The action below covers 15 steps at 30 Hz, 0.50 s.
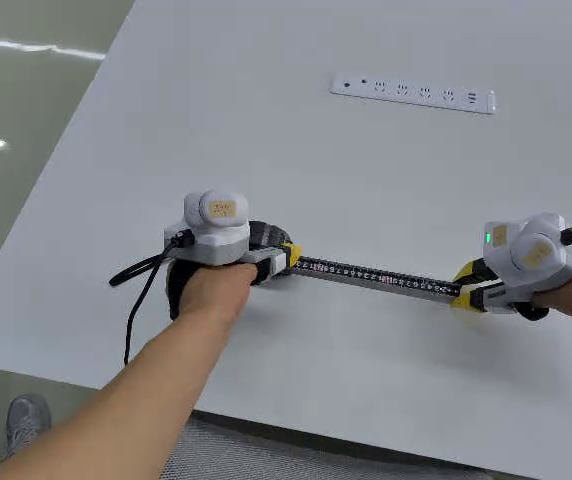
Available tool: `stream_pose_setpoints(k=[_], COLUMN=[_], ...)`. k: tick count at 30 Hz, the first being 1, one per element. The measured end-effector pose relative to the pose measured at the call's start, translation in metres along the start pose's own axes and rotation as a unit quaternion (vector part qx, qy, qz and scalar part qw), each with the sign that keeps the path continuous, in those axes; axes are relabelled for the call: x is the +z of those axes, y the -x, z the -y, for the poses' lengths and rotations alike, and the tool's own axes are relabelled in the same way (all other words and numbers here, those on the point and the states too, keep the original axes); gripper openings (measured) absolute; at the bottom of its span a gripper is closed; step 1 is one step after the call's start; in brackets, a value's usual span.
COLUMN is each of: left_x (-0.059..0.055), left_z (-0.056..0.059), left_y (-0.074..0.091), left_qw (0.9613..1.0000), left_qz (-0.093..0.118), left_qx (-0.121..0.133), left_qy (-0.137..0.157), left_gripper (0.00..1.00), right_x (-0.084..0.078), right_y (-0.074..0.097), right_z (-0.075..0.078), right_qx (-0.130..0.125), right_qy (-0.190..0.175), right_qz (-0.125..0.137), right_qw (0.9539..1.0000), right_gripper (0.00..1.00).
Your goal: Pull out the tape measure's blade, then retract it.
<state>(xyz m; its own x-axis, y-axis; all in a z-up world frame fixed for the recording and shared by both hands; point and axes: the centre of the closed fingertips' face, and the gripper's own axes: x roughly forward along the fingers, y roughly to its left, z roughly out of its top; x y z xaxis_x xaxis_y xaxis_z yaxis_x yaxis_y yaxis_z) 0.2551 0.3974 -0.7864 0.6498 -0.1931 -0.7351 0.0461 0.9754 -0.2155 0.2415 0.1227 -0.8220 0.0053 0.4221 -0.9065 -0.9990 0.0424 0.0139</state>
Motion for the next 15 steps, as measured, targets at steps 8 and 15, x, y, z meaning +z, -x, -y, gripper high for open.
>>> stream_pose_setpoints(k=[8, 15], left_x=[-0.0024, -0.0022], left_z=[-0.0004, 0.0013], left_y=[-0.0007, -0.0017], left_qw=[1.0000, 1.0000], left_qz=[0.002, 0.003], left_qx=[0.001, 0.000], left_qy=[-0.002, 0.000], left_gripper=[0.65, 0.62], right_x=[-0.0001, -0.0001], right_y=[-0.0006, -0.0009], right_z=[0.0002, 0.0003], right_qx=[-0.002, -0.002], right_qy=[0.012, 0.012], right_qz=[-0.002, -0.002], right_qw=[0.9999, 0.9999], right_gripper=[0.13, 0.13])
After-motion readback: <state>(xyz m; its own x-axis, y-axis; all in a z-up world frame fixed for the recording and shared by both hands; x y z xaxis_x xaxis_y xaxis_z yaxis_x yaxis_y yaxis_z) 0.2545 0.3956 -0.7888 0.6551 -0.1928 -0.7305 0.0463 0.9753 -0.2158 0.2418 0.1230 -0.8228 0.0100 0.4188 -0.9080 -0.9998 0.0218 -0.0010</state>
